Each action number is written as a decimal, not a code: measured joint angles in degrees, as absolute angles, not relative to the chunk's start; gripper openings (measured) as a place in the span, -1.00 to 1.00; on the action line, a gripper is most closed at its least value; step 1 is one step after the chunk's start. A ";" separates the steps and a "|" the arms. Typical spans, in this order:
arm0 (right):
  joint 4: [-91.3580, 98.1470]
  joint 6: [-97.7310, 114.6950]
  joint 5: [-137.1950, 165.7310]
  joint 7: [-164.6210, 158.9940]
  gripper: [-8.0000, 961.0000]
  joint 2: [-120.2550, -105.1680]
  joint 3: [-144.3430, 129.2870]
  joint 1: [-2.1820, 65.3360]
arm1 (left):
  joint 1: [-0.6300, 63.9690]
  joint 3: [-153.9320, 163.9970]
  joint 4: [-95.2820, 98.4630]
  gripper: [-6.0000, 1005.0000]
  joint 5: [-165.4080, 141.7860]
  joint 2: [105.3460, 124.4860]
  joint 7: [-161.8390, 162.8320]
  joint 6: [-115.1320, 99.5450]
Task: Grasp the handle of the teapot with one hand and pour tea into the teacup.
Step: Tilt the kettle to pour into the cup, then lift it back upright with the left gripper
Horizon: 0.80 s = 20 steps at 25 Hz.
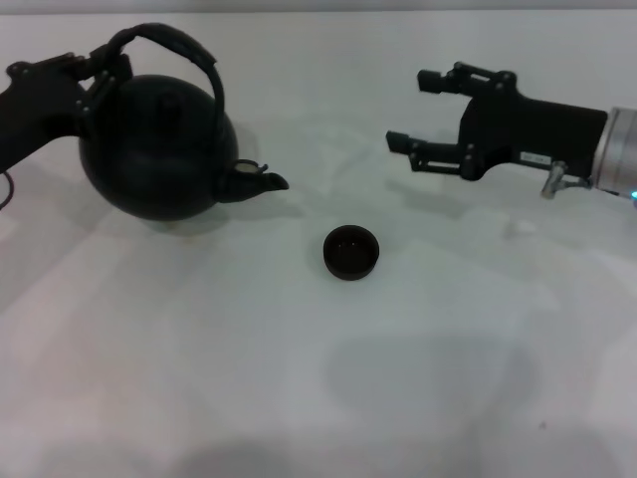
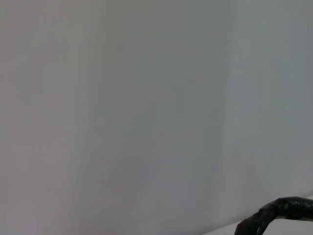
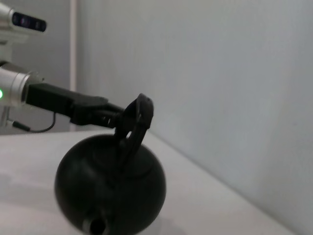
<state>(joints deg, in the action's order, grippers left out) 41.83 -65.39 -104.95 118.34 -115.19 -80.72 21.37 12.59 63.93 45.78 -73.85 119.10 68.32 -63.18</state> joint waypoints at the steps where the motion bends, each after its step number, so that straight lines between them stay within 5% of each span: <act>1: 41.68 -65.87 -105.47 118.84 0.75 -115.17 -79.81 21.06 | 12.22 65.36 47.35 -0.65 -73.88 119.12 69.29 -62.18; 20: 31.27 -82.83 -108.12 123.01 0.75 -114.96 -53.69 19.17 | 6.14 81.79 74.71 -0.64 -94.29 119.08 92.28 -48.29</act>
<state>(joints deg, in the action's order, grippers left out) 31.27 -82.83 -108.12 123.01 -114.96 -53.69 19.17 6.14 81.79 74.71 -94.29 119.08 92.28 -48.29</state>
